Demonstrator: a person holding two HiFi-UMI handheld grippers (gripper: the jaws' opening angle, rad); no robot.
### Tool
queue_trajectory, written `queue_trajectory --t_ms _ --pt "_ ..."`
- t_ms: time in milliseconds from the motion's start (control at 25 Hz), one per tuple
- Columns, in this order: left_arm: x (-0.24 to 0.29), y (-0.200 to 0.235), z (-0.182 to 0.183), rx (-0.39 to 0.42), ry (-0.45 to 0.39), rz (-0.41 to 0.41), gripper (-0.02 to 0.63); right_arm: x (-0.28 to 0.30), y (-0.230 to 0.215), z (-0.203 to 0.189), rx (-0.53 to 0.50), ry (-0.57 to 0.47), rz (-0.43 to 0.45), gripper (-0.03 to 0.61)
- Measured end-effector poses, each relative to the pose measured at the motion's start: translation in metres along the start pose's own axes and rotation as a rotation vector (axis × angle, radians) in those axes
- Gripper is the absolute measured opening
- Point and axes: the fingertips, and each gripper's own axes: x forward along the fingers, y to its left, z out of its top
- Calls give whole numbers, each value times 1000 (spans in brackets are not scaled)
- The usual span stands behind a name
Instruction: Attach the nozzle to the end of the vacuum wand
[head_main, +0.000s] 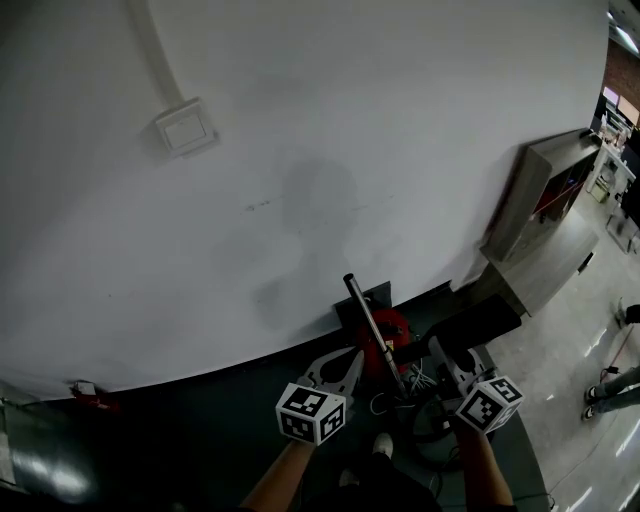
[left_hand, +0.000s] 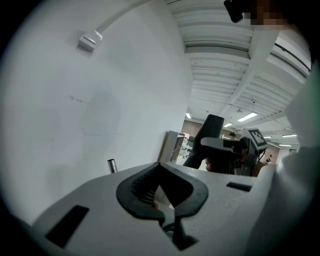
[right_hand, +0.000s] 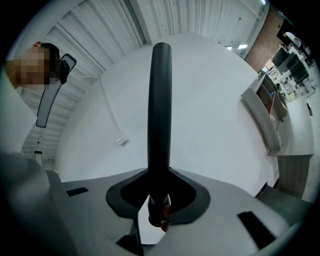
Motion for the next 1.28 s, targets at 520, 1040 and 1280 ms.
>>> queue_trajectory --t_ms 520,1040,1280 --pt "38 24 -3 -42 14 84 3 30 -36 18 26 26 51 94" --pt "80 86 -15 -100 54 64 3 86 -58 18 31 21 -4 94" --pt "97 105 -21 -127 73 17 3 116 -62 17 17 21 -32 94"
